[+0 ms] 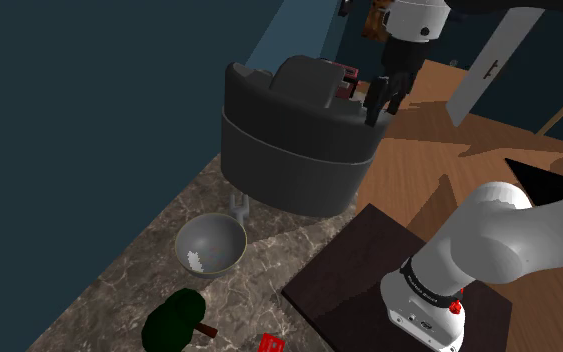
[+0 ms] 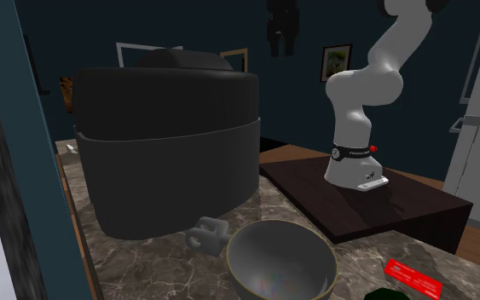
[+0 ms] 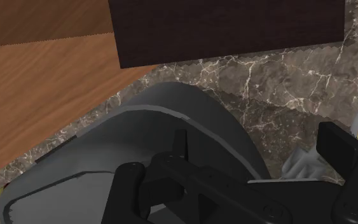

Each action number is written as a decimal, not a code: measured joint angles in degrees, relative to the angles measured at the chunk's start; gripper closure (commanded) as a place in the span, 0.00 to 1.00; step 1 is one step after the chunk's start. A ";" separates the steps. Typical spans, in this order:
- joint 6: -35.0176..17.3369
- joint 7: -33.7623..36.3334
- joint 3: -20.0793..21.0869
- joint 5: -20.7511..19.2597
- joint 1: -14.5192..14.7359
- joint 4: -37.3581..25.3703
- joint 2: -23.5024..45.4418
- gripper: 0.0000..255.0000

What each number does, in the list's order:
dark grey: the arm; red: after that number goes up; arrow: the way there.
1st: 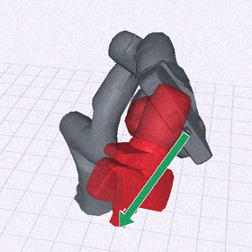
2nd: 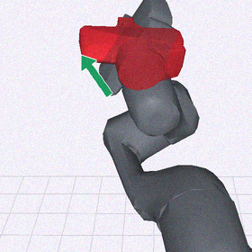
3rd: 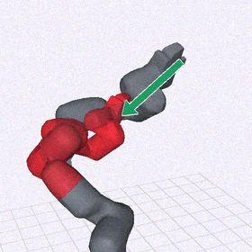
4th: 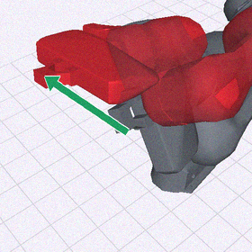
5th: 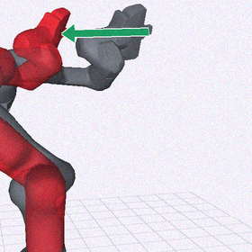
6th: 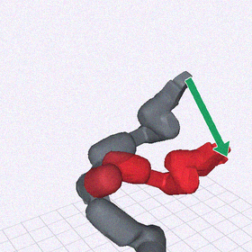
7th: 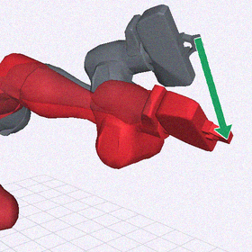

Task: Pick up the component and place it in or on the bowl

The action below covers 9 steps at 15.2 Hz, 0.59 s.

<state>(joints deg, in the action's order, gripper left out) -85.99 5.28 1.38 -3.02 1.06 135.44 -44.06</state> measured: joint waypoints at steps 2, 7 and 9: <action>-0.88 0.57 0.30 0.27 0.03 0.73 0.09 0.00; -10.15 5.76 3.09 2.60 0.33 6.61 2.61 0.00; -14.27 8.31 4.65 3.70 0.58 8.17 4.81 0.00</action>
<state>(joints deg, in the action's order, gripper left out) -100.26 13.59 6.03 0.68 1.64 143.61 -39.25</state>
